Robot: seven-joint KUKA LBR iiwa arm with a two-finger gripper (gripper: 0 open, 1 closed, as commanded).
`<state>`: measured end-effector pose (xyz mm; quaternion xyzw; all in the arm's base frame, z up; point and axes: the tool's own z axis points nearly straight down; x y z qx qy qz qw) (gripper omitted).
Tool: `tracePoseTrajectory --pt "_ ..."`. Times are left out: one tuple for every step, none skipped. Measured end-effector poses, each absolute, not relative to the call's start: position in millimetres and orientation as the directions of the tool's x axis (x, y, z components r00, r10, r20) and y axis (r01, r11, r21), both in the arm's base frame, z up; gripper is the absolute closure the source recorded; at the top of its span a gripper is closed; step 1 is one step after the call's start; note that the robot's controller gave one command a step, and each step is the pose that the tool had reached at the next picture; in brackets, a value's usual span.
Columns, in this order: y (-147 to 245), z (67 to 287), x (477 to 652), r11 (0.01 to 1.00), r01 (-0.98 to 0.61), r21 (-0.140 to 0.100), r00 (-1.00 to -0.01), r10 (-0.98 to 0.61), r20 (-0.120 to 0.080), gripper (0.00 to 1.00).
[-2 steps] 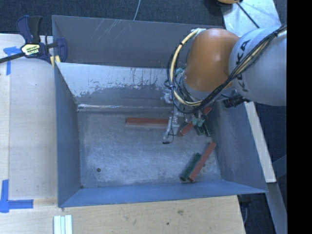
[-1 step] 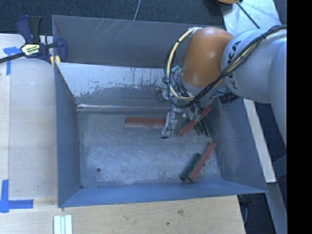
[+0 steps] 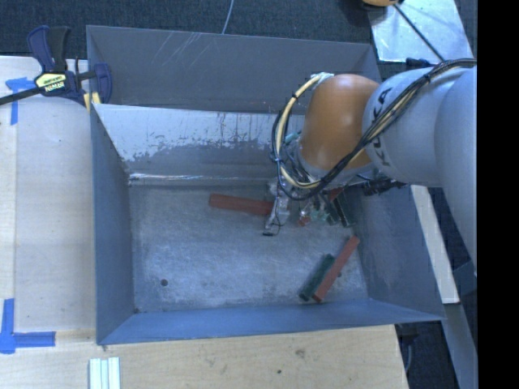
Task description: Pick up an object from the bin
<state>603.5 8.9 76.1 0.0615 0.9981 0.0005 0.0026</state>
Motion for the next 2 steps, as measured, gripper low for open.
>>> tracePoseTrajectory --pt "9 76 603.5 0.992 0.123 0.001 -0.992 0.123 -0.005 1.00" --pt "9 215 614.9 0.996 0.094 0.000 -0.996 0.094 -0.005 1.00"
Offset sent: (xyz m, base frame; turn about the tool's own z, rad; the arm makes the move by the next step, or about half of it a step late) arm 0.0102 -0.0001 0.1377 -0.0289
